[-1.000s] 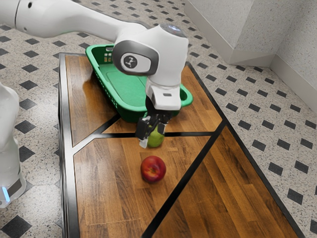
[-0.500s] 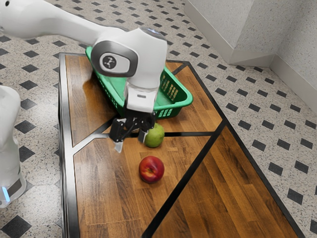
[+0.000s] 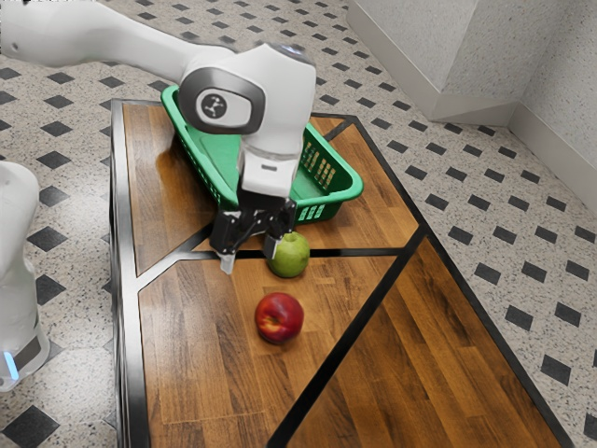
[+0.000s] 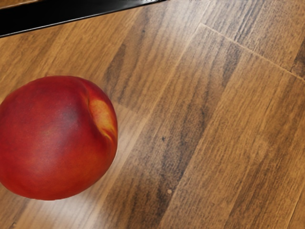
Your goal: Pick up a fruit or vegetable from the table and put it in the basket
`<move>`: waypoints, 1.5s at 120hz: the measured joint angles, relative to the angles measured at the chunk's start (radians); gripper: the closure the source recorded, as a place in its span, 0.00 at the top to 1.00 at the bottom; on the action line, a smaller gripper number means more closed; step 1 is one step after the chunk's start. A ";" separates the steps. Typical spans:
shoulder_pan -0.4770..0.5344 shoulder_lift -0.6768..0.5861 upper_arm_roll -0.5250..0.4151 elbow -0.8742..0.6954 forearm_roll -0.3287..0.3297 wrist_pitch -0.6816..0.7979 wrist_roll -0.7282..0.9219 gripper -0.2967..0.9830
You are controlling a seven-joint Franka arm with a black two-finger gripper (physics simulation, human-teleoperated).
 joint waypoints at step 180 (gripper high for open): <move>-0.005 0.155 0.003 -0.018 -0.004 0.187 0.081 0.77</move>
